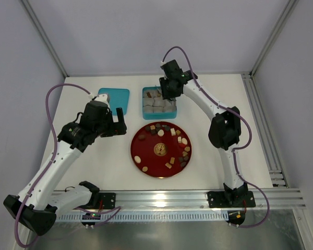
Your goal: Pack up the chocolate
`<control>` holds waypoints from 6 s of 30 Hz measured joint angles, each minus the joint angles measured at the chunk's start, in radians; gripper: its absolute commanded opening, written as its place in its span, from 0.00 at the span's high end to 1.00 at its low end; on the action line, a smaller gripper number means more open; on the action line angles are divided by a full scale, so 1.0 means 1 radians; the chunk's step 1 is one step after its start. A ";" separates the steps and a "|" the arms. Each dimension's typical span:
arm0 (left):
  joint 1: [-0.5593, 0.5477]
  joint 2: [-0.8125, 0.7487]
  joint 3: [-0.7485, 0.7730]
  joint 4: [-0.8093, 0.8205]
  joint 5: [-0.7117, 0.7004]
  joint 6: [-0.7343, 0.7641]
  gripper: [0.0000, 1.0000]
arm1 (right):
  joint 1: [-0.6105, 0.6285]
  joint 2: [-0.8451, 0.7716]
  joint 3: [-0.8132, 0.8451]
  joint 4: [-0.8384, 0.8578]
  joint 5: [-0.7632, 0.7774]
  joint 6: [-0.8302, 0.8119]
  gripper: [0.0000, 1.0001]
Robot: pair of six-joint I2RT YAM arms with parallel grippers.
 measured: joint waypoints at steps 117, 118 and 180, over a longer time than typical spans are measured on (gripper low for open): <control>0.000 -0.020 -0.003 0.001 0.001 -0.008 0.00 | 0.351 -0.746 -0.929 0.015 0.077 0.183 0.69; 0.000 -0.021 -0.004 0.000 0.001 -0.009 0.00 | 0.351 -0.749 -0.929 0.012 0.077 0.183 0.69; 0.000 -0.023 0.021 -0.023 0.001 -0.003 0.00 | -0.077 -0.121 -0.196 0.049 -0.008 0.018 0.69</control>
